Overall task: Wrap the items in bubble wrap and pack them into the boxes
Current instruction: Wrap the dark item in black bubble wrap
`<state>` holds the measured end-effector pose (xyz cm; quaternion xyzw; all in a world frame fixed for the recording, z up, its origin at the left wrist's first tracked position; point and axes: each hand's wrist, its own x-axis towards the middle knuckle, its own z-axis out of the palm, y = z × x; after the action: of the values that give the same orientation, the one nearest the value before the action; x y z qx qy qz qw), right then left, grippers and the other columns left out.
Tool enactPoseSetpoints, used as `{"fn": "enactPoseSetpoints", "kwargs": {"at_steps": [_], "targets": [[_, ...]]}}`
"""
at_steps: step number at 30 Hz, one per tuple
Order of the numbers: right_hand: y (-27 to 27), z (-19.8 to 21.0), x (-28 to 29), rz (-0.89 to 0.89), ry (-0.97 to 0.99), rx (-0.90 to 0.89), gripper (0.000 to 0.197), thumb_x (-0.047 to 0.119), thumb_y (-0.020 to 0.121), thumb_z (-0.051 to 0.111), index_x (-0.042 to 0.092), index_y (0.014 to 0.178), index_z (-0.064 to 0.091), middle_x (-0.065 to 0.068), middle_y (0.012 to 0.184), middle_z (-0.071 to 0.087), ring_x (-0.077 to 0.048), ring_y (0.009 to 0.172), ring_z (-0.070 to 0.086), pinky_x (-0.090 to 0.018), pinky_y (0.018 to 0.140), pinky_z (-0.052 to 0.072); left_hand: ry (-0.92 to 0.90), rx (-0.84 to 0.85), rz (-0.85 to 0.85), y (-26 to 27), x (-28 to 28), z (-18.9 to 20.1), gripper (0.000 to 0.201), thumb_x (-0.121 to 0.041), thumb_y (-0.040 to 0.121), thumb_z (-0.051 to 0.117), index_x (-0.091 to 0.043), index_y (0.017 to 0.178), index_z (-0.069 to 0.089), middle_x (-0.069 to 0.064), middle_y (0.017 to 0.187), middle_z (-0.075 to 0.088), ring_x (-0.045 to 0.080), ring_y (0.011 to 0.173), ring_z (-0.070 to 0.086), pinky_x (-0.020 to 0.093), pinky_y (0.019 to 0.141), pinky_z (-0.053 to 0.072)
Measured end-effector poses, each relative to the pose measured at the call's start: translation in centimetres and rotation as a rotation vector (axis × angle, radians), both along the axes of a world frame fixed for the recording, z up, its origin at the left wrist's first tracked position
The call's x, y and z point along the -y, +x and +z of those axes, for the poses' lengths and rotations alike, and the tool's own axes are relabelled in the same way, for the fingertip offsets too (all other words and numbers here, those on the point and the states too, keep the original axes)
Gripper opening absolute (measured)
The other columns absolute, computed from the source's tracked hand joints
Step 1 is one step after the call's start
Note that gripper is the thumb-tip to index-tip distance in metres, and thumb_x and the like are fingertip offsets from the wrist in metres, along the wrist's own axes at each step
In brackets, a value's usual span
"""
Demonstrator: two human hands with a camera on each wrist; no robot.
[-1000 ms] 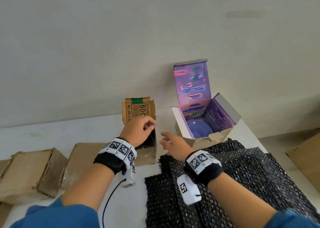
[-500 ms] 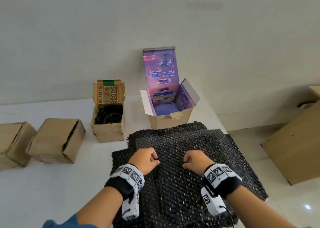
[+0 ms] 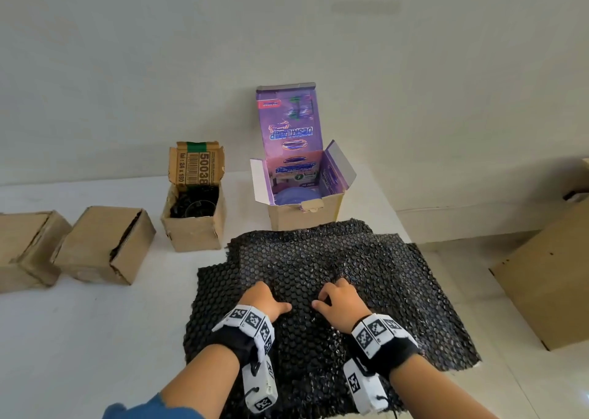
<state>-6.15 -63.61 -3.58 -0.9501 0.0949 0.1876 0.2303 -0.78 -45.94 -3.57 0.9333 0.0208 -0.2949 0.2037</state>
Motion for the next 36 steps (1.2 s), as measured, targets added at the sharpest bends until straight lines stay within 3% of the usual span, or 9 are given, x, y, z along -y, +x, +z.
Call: {"fn": "enactPoseSetpoints", "kwargs": {"at_steps": [4,7,11,14,17,19,27,31,36], "targets": [[-0.3,-0.3,0.4,0.015,0.023,0.012,0.037,0.042,0.093,0.052,0.015,0.117,0.057,-0.009,0.124,0.044,-0.026,0.121,0.042,-0.032,0.104,0.035,0.05,-0.02,-0.077,-0.1,0.3,0.0,0.05,-0.049,0.081,0.064,-0.005,0.104,0.064,0.012,0.103,0.067,0.027,0.098,0.063,0.032,0.079,0.047],[-0.1,-0.4,0.6,-0.026,0.076,-0.019,0.042,0.048,0.093,0.048,0.015,0.118,0.059,-0.011,0.123,0.047,-0.028,0.12,0.045,-0.033,0.104,0.036,-0.104,0.092,-0.063,-0.6,0.7,0.7,0.028,-0.042,0.084,0.064,-0.016,0.078,0.058,0.0,0.079,0.059,0.021,0.087,0.061,0.028,0.071,0.042],[0.8,0.7,0.8,-0.173,0.351,-0.023,0.061,0.063,0.091,0.037,0.013,0.116,0.061,-0.013,0.122,0.06,-0.029,0.117,0.054,-0.036,0.102,0.038,-0.674,-0.016,-0.065,-1.2,2.3,2.5,0.009,-0.022,0.092,0.057,-0.018,0.099,0.061,-0.005,0.092,0.06,0.011,0.092,0.059,0.033,0.089,0.049],[1.1,2.0,1.6,-0.365,0.661,0.024,0.061,0.064,0.085,0.048,0.016,0.12,0.062,-0.002,0.121,0.063,-0.019,0.114,0.057,-0.036,0.106,0.038,-0.917,-0.229,-0.05,-1.5,4.0,3.8,0.023,-0.01,0.098,0.044,-0.02,0.108,0.061,-0.001,0.109,0.061,0.011,0.106,0.056,0.03,0.092,0.047],[0.9,2.3,3.6,-0.445,0.837,0.088,0.022,0.026,0.085,0.065,0.014,0.104,0.066,-0.01,0.107,0.07,-0.028,0.103,0.064,-0.048,0.1,0.045,-0.764,0.01,-0.143,-1.0,5.0,3.2,0.023,-0.009,0.095,0.049,-0.018,0.111,0.063,-0.001,0.112,0.059,0.009,0.102,0.055,0.022,0.088,0.045],[1.1,2.0,5.5,-0.444,0.731,0.134,0.018,0.005,0.083,0.064,0.013,0.099,0.067,-0.013,0.103,0.071,-0.031,0.099,0.065,-0.051,0.095,0.048,-0.603,0.182,-0.115,-0.6,5.6,2.1,0.025,-0.016,0.089,0.061,-0.016,0.114,0.059,0.003,0.117,0.053,0.012,0.101,0.056,0.022,0.092,0.045],[0.8,1.6,8.5,-0.392,0.22,0.037,0.07,0.024,0.086,0.068,0.003,0.143,0.034,-0.011,0.143,0.045,-0.026,0.131,0.044,-0.03,0.106,0.034,-0.483,-0.017,0.058,-0.3,8.8,-1.7,0.072,-0.035,0.077,0.074,-0.014,0.131,0.032,0.0,0.096,0.058,0.021,0.09,0.062,0.037,0.084,0.052],[0.3,1.4,8.5,-0.403,0.306,0.081,0.059,0.014,0.085,0.068,0.002,0.137,0.041,-0.011,0.133,0.052,-0.026,0.126,0.048,-0.027,0.1,0.036,-0.508,-0.092,0.09,0.1,9.4,-2.7,0.054,-0.032,0.074,0.078,-0.009,0.115,0.052,0.004,0.097,0.064,0.023,0.093,0.064,0.036,0.085,0.052],[0.0,2.5,8.3,-0.391,0.472,0.24,0.071,0.02,0.078,0.076,0.014,0.138,0.037,-0.004,0.123,0.054,-0.02,0.115,0.055,-0.032,0.098,0.045,-0.845,-0.202,0.202,1.0,7.4,-0.9,0.01,-0.019,0.083,0.071,-0.013,0.09,0.067,0.011,0.099,0.071,0.028,0.096,0.067,0.047,0.094,0.05]]}}
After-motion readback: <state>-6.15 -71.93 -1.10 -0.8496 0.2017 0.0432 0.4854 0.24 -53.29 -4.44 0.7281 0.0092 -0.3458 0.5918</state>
